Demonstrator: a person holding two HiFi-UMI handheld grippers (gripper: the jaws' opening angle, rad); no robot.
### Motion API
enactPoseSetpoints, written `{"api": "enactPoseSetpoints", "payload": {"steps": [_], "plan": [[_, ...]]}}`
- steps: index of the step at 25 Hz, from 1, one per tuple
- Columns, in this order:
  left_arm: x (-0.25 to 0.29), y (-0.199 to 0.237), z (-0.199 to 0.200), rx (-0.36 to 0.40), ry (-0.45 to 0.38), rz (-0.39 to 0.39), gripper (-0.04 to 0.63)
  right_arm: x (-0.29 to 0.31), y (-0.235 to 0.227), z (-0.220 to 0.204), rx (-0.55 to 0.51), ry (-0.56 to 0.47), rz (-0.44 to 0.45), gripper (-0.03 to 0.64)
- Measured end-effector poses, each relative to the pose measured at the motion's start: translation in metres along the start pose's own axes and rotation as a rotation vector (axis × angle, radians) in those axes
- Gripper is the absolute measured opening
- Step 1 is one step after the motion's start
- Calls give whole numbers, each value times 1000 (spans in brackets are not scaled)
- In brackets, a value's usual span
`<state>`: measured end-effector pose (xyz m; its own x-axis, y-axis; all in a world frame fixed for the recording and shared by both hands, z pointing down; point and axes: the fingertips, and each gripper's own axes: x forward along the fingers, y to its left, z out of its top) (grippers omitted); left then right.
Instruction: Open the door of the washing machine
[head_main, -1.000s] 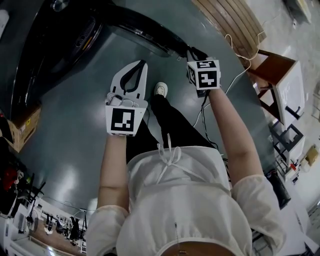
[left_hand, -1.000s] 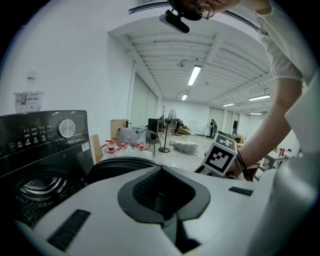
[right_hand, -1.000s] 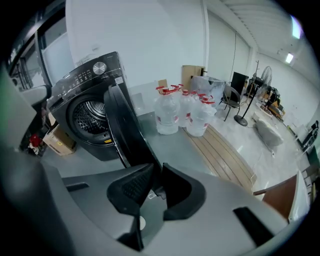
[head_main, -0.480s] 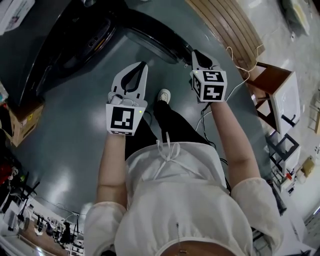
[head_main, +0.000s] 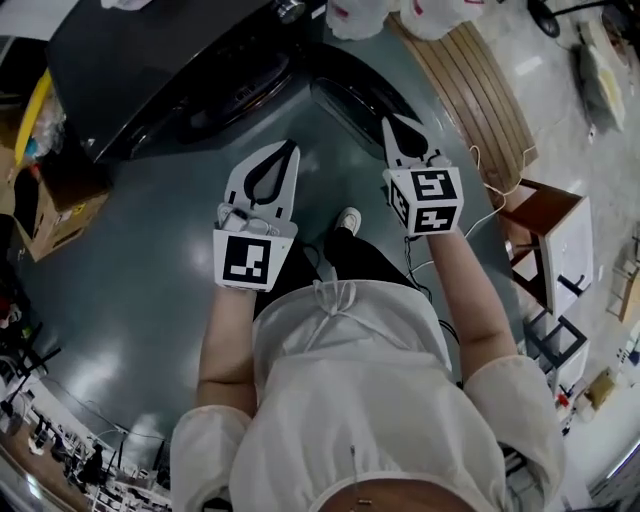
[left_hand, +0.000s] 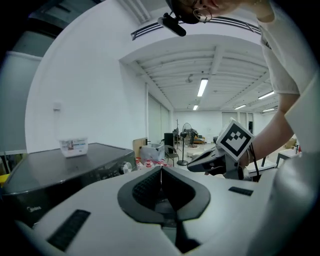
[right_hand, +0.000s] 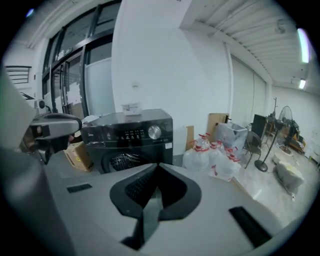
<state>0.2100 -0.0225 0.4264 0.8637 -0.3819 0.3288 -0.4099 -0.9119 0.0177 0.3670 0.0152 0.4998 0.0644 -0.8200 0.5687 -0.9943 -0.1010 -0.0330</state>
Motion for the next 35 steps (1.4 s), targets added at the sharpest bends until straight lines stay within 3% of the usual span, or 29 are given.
{"api": "enactPoseSetpoints", "payload": {"steps": [6, 12, 20, 26, 31, 35], "plan": [[-73, 64, 17, -9, -25, 103, 21, 0, 89, 78, -67, -114, 104, 8], [-141, 124, 33, 19, -49, 206, 21, 0, 169, 136, -60, -189, 235, 8], [-237, 208, 53, 14, -115, 444, 21, 4, 267, 198, -164, -259, 381, 8], [-292, 235, 64, 70, -136, 536, 21, -3, 315, 233, -214, -335, 449, 8], [-329, 247, 68, 20, -145, 594, 21, -7, 347, 249, -272, -397, 494, 6], [-352, 252, 75, 48, -172, 629, 21, -15, 365, 258, -267, -434, 538, 6]]}}
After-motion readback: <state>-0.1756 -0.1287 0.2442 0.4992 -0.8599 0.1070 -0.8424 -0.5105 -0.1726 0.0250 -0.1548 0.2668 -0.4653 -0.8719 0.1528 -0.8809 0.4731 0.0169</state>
